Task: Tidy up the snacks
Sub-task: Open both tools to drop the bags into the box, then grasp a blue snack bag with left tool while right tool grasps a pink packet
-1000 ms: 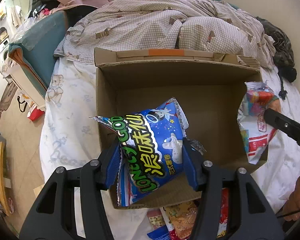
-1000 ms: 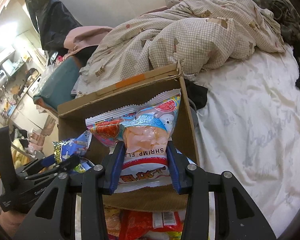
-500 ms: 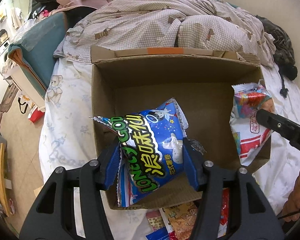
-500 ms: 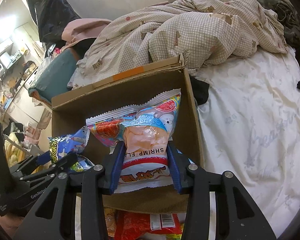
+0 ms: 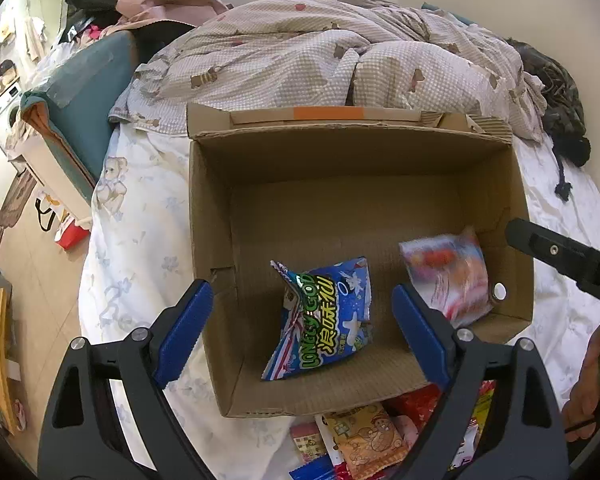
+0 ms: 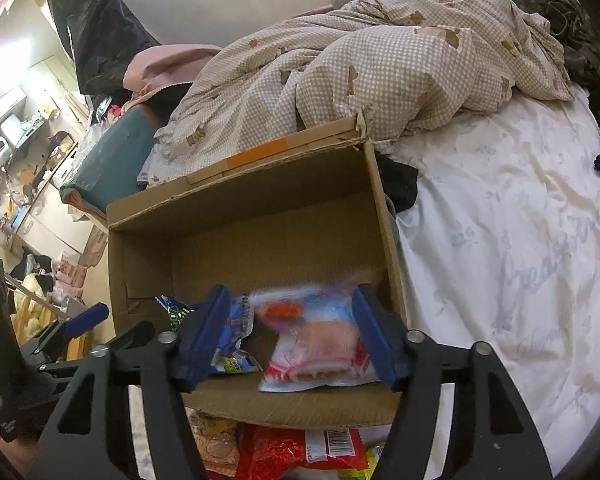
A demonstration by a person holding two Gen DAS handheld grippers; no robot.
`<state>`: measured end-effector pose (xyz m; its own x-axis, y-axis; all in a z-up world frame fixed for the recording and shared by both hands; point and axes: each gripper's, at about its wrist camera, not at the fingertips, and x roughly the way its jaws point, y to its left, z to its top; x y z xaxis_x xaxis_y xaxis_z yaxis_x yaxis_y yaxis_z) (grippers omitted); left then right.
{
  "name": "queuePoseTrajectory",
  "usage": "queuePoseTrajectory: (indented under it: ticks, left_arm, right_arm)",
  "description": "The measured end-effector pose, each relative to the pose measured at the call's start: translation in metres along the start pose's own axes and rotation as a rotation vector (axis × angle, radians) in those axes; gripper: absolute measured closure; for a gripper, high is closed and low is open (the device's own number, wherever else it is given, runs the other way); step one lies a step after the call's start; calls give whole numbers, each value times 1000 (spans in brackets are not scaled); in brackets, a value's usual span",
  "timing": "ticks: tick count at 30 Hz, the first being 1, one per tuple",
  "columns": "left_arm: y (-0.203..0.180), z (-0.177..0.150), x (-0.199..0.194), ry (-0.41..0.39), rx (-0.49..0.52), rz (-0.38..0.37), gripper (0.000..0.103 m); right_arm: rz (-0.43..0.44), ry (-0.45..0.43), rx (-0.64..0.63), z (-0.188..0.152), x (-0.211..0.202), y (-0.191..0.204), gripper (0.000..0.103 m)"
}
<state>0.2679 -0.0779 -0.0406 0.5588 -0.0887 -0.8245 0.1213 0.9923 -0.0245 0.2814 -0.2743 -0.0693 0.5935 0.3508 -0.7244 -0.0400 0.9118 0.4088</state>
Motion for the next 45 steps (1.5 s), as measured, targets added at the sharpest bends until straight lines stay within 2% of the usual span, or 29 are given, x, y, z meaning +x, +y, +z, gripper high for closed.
queuePoseTrajectory:
  ticks: [2, 10, 21, 25, 31, 38, 45]
  left_arm:
    - [1, 0, 0, 0, -9, -4, 14]
    - [7, -1, -9, -32, -19, -8, 14]
    - [8, -13, -46, -97, 13, 48, 14]
    - [14, -22, -60, -109, -31, -22, 14]
    - [19, -37, -73, -102, -39, -19, 14]
    - [38, -52, -96, -127, -118, -27, 14]
    - [41, -78, -110, -108, -118, -7, 14]
  right_arm:
    - [-2, 2, -7, 0, 0, 2, 30]
    - [10, 2, -21, 0, -4, 7, 30]
    - [14, -23, -63, -17, -33, 22, 30]
    - [9, -37, -66, -23, -48, 24, 30]
    - [6, -27, -42, -44, -65, 18, 30]
    - [9, -26, -28, -66, -86, 17, 30]
    - [3, -7, -17, -90, -100, 19, 30]
